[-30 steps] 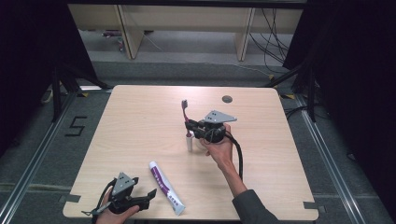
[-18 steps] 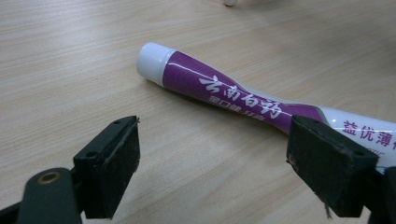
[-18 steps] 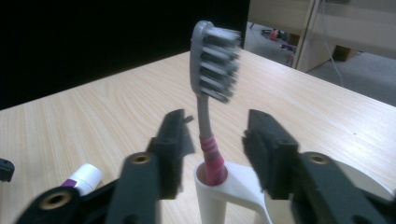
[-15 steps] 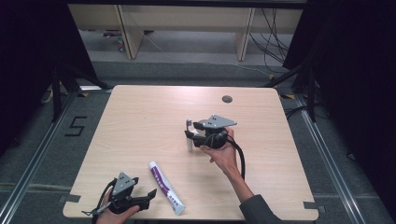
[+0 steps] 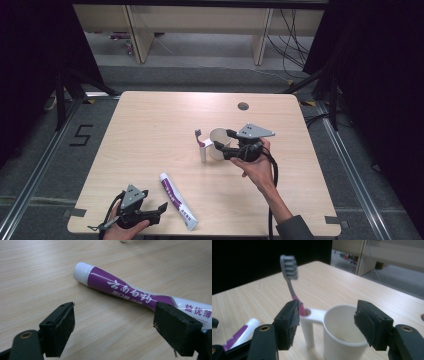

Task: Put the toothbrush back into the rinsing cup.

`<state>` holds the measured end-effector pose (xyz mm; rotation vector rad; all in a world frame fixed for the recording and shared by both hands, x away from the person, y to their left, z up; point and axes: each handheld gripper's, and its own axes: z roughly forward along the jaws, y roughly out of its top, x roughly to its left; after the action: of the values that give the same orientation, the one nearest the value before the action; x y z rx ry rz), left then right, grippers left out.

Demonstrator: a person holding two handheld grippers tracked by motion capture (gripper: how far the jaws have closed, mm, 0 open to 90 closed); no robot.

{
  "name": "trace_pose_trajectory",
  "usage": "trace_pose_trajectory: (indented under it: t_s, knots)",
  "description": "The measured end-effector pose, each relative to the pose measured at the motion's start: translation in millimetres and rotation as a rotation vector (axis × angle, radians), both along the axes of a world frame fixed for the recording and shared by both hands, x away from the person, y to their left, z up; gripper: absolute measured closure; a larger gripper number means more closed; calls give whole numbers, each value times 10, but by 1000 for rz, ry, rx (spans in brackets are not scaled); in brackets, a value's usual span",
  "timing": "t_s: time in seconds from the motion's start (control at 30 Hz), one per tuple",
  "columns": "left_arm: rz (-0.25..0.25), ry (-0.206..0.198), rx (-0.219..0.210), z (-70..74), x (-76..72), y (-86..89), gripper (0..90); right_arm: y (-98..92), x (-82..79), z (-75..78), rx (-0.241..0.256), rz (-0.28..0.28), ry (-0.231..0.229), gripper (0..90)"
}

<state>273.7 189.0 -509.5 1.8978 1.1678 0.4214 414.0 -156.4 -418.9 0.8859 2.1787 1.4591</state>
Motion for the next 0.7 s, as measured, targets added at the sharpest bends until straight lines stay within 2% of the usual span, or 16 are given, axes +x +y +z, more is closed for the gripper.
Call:
trace_pose_trajectory:
  t_s: [0.07,0.1,0.17,0.2,0.23,0.27,0.37,0.4,0.53,0.57,0.6,0.63,0.67,0.7]
  knots:
    - [0,-4,-8,-2,1,-8,172,-82,-33,-11,-22,8,-17,365]
    - [5,-7,-8,-1,2,-7,172,-109,-80,-16,-16,-4,18,365]
    - [2,-2,1,-1,3,2,172,-190,-96,-46,-32,6,-7,362]
    - [4,-2,-2,-3,3,-2,172,-228,-126,-57,-37,-8,21,362]
    - [4,-2,-2,-3,3,-2,172,-228,-126,-57,-37,-8,21,362]
    - [3,-3,0,0,7,-1,172,-288,-157,-92,-32,-11,52,359]
    - [2,-2,3,-2,9,-2,172,-351,-180,-129,-29,-20,47,357]
    - [4,-3,3,-2,6,-5,172,-377,-210,-142,-30,-29,68,357]
    - [3,-4,13,-1,8,8,172,-484,-270,-232,-25,-25,83,351]
    - [2,-2,10,-6,11,6,172,-532,-303,-279,-9,-30,106,351]
    - [0,1,8,-10,11,0,172,-532,-303,-279,-9,-30,106,351]
    - [-7,-3,12,-8,11,2,172,-595,-337,-324,-26,-43,129,348]
    - [-8,-4,12,-6,11,1,172,-627,-344,-341,-32,-56,121,349]
    - [-8,-4,12,-6,11,1,172,-647,-352,-364,-18,-63,124,349]
